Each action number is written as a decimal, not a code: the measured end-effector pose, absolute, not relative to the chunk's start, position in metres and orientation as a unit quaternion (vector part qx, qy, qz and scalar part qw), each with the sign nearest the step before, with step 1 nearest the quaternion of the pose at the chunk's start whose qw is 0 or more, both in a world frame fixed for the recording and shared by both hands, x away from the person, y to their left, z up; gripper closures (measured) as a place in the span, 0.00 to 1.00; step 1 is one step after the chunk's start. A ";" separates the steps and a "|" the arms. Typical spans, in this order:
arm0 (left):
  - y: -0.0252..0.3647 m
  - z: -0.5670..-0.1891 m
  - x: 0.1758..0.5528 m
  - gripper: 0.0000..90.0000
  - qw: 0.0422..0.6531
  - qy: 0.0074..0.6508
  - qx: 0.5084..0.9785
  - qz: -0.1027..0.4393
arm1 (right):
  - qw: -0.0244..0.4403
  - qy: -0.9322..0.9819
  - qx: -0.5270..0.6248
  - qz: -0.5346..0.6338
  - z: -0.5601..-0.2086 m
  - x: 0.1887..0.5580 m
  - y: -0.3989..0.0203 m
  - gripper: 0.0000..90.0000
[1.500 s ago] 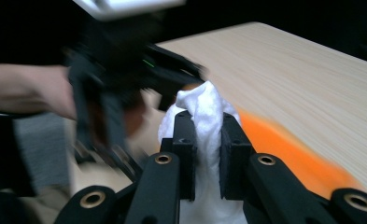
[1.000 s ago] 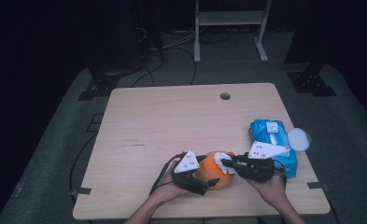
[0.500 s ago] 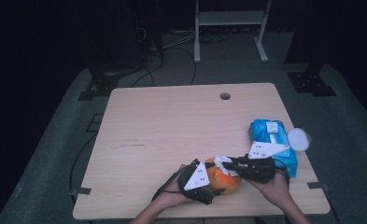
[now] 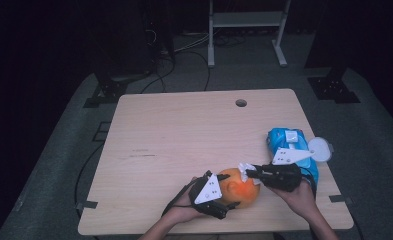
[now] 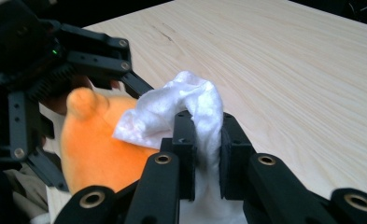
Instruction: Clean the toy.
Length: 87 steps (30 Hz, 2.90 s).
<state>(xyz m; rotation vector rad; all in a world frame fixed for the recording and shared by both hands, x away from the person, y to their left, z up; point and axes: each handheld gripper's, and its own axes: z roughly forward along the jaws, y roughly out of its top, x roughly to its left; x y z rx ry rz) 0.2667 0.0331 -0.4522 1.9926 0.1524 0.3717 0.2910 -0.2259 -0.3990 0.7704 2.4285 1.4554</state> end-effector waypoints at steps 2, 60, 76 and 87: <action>0.033 -0.453 0.266 0.21 0.523 0.055 0.836 0.158 | 0.102 0.823 0.249 0.500 -0.397 0.287 -0.215 0.87; 0.050 -0.450 0.287 0.25 0.550 0.177 0.808 0.117 | 0.075 0.828 0.185 0.523 -0.387 0.274 -0.180 0.88; 0.069 -0.450 0.294 0.23 0.551 0.182 0.808 0.098 | 0.134 0.821 0.304 0.465 -0.403 0.303 -0.250 0.88; 0.064 -0.450 0.289 0.22 0.543 0.161 0.816 0.111 | 0.085 0.820 0.280 0.491 -0.393 0.300 -0.239 0.83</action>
